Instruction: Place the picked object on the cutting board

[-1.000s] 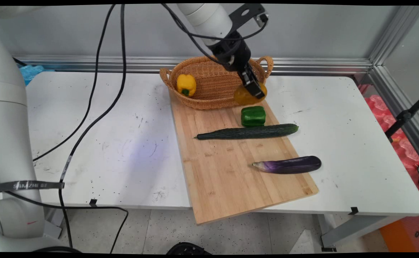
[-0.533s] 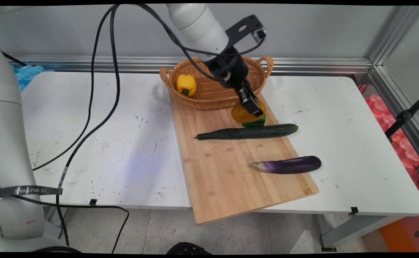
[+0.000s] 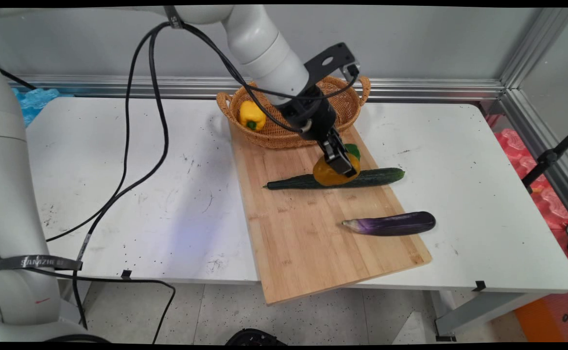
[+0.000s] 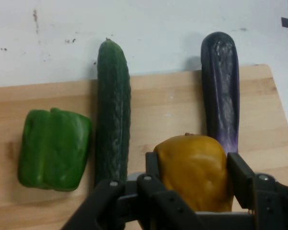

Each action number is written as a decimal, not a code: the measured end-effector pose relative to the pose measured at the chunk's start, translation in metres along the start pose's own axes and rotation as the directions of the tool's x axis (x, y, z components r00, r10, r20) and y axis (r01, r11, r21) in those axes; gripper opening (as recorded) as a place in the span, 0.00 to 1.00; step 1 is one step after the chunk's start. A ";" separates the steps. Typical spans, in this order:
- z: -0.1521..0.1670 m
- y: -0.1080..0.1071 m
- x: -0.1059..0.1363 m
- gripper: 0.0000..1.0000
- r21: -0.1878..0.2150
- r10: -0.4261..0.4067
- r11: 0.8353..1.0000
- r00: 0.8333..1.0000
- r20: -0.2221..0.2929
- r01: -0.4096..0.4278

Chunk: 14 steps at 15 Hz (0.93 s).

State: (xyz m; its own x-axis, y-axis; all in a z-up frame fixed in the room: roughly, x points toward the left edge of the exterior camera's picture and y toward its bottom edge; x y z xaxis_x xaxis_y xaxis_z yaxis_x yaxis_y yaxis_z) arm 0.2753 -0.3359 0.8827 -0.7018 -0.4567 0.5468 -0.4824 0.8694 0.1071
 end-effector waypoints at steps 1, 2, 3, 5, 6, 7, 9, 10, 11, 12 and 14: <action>0.003 0.001 -0.001 0.00 0.001 -0.002 1.000 1.000 -0.001 0.002; 0.006 0.002 -0.003 0.00 0.001 -0.004 1.000 1.000 -0.003 0.004; 0.009 0.003 -0.004 0.00 0.002 -0.006 1.000 1.000 -0.004 0.006; 0.015 0.003 -0.006 0.00 0.005 -0.010 1.000 1.000 -0.009 0.010; 0.016 0.003 -0.006 0.00 0.006 -0.011 1.000 1.000 -0.010 0.011; 0.019 0.003 -0.007 0.00 0.008 -0.013 1.000 1.000 -0.012 0.013; 0.025 0.002 -0.009 0.00 0.010 -0.017 1.000 1.000 -0.016 0.017; 0.027 0.002 -0.010 0.00 0.011 -0.020 1.000 1.000 -0.018 0.020; 0.030 0.002 -0.011 0.00 0.011 -0.022 1.000 1.000 -0.019 0.022; 0.032 0.003 -0.012 0.00 0.010 -0.026 1.000 0.999 -0.020 0.026; 0.039 0.004 -0.016 0.00 0.008 -0.034 0.999 0.999 -0.021 0.034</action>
State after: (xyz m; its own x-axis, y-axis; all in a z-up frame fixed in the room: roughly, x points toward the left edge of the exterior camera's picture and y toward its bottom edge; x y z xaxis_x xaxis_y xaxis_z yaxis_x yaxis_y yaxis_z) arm 0.2643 -0.3327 0.8424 -0.6734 -0.4820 0.5605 -0.5101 0.8517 0.1195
